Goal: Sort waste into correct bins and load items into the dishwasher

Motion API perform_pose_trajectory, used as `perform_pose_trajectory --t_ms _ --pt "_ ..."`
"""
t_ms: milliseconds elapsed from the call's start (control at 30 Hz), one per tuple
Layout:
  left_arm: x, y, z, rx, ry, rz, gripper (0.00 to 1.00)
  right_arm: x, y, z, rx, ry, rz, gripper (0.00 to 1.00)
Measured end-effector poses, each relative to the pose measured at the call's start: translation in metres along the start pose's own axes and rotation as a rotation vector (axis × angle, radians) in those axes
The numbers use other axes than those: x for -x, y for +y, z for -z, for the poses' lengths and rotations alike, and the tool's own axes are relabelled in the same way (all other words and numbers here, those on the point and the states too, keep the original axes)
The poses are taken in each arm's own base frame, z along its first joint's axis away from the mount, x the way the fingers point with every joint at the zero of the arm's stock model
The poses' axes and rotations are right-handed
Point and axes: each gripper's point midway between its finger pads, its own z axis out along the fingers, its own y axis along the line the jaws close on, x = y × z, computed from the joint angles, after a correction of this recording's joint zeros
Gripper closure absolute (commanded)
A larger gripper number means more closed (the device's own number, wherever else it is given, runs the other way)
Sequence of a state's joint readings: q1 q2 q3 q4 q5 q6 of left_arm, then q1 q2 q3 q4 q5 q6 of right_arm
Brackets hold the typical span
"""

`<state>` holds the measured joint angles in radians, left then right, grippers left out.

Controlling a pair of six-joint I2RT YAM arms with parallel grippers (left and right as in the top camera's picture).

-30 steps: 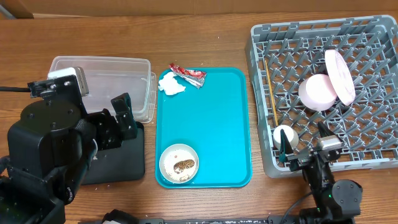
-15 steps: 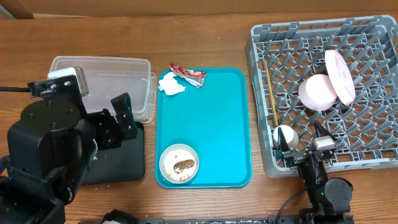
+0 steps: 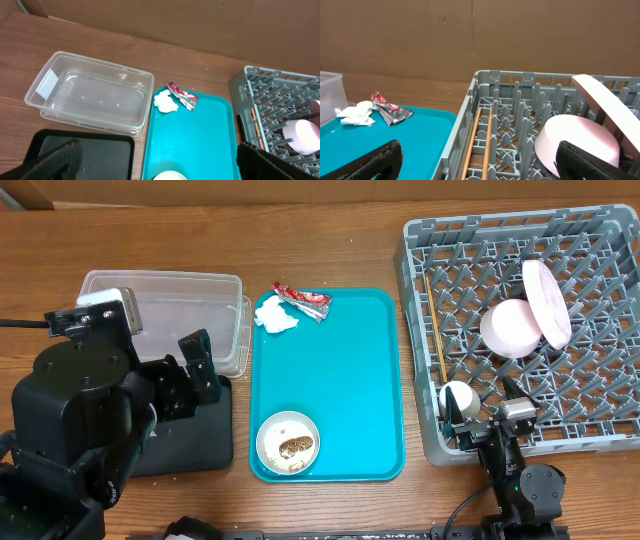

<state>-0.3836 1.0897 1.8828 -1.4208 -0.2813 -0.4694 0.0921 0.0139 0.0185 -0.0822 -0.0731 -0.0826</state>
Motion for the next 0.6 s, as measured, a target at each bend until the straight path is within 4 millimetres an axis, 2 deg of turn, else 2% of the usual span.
perform_pose_trajectory --t_ms 433,533,600 --pt "0.000 0.000 0.000 -0.002 -0.001 0.004 0.00 0.000 0.000 0.000 0.000 0.000 0.000 0.00" --pt "0.003 -0.006 0.000 -0.031 -0.010 0.038 0.00 0.000 0.000 0.000 0.000 0.000 0.000 0.00" --pt "0.013 -0.017 0.000 -0.083 -0.041 0.065 0.00 0.000 0.000 0.000 0.000 0.000 0.000 0.00"
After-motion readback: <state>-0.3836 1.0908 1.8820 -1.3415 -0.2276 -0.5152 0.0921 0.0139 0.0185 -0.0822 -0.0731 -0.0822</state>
